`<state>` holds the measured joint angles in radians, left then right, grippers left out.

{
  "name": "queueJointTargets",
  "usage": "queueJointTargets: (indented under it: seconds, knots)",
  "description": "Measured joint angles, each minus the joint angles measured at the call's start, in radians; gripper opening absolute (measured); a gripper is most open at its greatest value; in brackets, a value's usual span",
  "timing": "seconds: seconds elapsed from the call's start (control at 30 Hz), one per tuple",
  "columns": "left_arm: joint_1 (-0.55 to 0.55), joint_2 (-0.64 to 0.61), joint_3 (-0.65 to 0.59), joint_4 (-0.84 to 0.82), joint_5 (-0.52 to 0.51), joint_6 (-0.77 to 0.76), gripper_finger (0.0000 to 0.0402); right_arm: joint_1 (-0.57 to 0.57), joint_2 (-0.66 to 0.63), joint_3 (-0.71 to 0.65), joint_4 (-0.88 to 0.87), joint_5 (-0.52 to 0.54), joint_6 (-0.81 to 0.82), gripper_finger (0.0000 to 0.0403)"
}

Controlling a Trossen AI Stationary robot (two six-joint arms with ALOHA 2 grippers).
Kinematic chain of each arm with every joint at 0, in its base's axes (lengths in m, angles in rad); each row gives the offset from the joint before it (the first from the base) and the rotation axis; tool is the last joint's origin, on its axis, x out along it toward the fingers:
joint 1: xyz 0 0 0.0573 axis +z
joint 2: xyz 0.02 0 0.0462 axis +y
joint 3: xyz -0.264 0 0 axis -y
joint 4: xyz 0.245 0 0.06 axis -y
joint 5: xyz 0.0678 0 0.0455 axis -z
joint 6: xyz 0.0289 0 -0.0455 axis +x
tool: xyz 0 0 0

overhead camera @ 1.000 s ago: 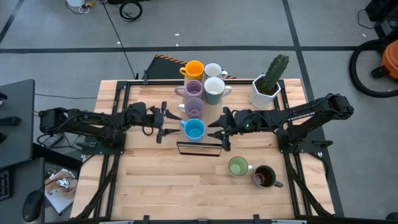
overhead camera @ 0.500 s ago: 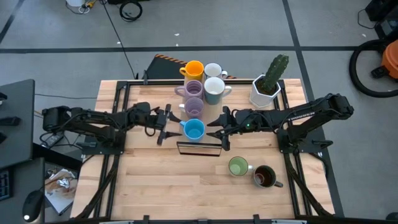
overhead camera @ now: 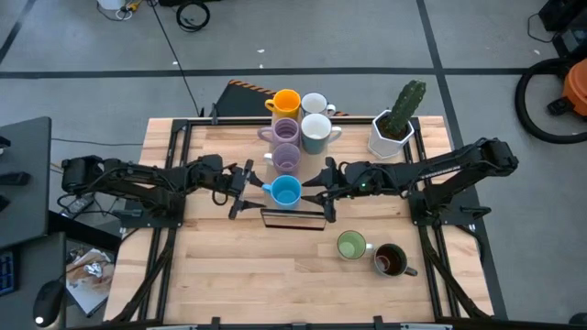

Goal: Place coffee mugs
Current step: Put the light blue mug on the shelf aligned with the purple mug

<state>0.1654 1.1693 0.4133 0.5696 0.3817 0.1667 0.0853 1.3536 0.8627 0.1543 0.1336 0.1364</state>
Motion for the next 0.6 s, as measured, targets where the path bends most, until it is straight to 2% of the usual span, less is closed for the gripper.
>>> queueJointTargets:
  seconds: [0.27, 0.6]
  knots:
    - [-0.007, -0.060, 0.000, -0.099, -0.020, 0.002, 0.0263, -0.001, 0.067, 0.000, 0.067, -0.019, 0.000, 0.0194]
    - [-0.019, -0.166, 0.000, -0.194, -0.053, 0.001, 0.0263, -0.009, 0.069, 0.000, 0.101, -0.031, -0.003, 0.0194]
